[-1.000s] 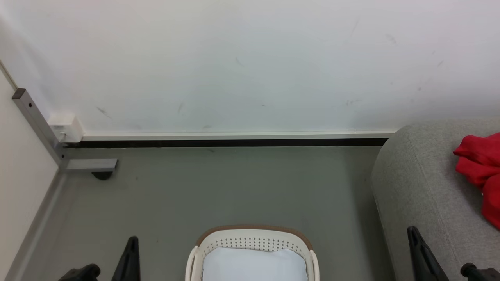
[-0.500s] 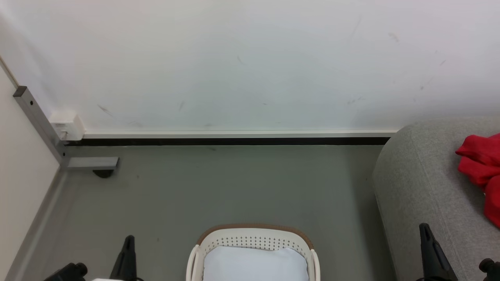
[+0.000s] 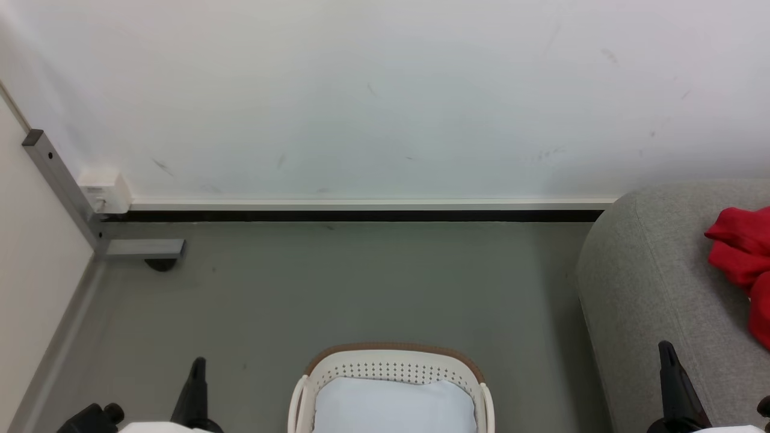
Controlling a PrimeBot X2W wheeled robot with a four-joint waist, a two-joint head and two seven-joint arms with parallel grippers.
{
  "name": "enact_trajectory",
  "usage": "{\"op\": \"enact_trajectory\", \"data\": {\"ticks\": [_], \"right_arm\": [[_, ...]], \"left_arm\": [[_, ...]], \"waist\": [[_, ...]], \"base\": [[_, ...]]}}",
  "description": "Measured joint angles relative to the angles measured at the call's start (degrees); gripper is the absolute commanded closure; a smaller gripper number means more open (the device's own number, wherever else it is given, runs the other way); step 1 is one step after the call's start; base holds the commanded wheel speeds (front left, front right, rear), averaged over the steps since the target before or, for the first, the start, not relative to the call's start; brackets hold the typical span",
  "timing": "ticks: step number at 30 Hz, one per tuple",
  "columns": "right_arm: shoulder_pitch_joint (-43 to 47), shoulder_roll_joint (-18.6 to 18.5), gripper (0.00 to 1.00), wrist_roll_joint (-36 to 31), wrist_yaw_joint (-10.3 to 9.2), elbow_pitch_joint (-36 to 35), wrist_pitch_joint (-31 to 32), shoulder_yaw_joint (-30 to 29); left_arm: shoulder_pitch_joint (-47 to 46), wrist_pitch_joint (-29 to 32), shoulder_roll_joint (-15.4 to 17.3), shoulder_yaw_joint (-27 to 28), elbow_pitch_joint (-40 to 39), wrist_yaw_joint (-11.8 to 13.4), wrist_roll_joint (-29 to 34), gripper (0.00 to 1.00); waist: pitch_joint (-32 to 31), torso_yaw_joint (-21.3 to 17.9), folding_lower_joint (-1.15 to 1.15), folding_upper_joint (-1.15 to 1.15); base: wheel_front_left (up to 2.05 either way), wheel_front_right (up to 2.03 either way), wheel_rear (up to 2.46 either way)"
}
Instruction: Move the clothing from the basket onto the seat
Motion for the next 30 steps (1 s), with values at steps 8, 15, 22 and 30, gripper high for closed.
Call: {"op": "enact_trajectory", "data": {"ticks": [8, 15, 22, 30], "right_arm": [[-1.08, 0.09, 1.0, 5.35, 0.0, 0.32, 1.55, -0.94], [-1.27, 0.2, 1.0, 9.88, 0.0, 0.58, 2.78, -1.6], [-2.2, 0.29, 1.0, 14.15, 0.0, 0.9, 4.01, -2.41], [-2.37, 0.45, 1.0, 18.6, 0.0, 1.3, 5.19, -3.11]], "left_arm": [[-0.69, 1.56, -0.43, 1.02, 0.19, -1.02, -4.72, 1.0], [-1.14, 2.8, -0.79, 1.99, 0.3, -1.74, -8.99, 1.0], [-1.57, 4.04, -1.15, 2.81, 0.47, -2.44, -12.99, 1.0], [-2.12, 5.31, -1.63, 3.78, 0.6, -3.02, -17.25, 1.0]], "waist": [[0.16, 0.16, 0.0, 0.0], [0.29, 0.29, 0.0, 0.0], [0.43, 0.43, 0.0, 0.0], [0.59, 0.59, 0.0, 0.0]], "base": [[0.0, 0.0, 0.0], [0.0, 0.0, 0.0], [0.0, 0.0, 0.0], [0.0, 0.0, 0.0]]}}
